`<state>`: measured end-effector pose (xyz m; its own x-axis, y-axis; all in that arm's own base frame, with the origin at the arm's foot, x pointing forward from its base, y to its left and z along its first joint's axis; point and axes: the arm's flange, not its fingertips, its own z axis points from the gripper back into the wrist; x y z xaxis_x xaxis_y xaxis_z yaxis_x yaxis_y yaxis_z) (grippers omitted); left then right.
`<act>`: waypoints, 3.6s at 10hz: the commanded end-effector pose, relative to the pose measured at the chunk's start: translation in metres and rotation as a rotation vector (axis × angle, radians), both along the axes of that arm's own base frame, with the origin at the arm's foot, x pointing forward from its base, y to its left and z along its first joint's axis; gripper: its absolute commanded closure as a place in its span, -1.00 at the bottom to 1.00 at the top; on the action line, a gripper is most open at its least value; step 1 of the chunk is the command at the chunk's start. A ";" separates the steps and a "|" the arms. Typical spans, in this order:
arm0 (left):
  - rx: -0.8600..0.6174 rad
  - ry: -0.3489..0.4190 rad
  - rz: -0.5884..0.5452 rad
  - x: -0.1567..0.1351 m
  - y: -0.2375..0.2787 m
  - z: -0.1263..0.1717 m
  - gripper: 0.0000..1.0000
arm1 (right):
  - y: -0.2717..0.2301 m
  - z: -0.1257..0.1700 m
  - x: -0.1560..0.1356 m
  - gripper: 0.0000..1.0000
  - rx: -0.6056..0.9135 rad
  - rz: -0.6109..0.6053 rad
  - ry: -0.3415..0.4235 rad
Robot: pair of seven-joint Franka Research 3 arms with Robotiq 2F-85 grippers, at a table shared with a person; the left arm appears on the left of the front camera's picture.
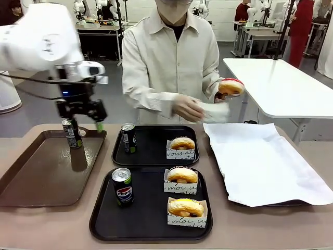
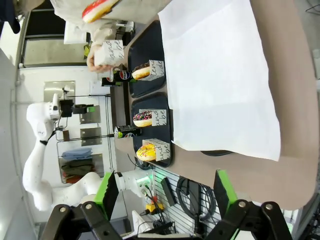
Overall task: Set up donuts and drinks on trays.
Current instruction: Pick up one Pepsi coke from the Handle tray and place it on the Flat Tray without a Pepsi coke.
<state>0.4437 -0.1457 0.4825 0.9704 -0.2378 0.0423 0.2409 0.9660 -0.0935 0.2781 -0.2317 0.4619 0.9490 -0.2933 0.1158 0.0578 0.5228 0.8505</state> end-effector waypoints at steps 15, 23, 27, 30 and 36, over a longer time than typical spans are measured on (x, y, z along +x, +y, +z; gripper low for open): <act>-1.005 0.348 0.064 0.035 0.223 -0.010 -1.00 | -0.001 0.001 0.000 -1.00 0.013 0.004 -0.016; -1.126 0.013 0.247 0.009 0.334 -0.091 -1.00 | -0.001 0.001 0.000 -1.00 0.013 0.004 -0.016; -1.134 -0.020 0.325 -0.004 0.370 -0.082 -1.00 | -0.001 0.001 0.000 -1.00 0.013 0.004 -0.016; -1.118 0.005 0.317 -0.004 0.372 -0.087 -1.00 | -0.001 0.001 0.000 -1.00 0.013 0.004 -0.016; -1.118 0.005 0.317 -0.004 0.372 -0.087 -1.00 | -0.001 0.001 0.000 -1.00 0.013 0.004 -0.016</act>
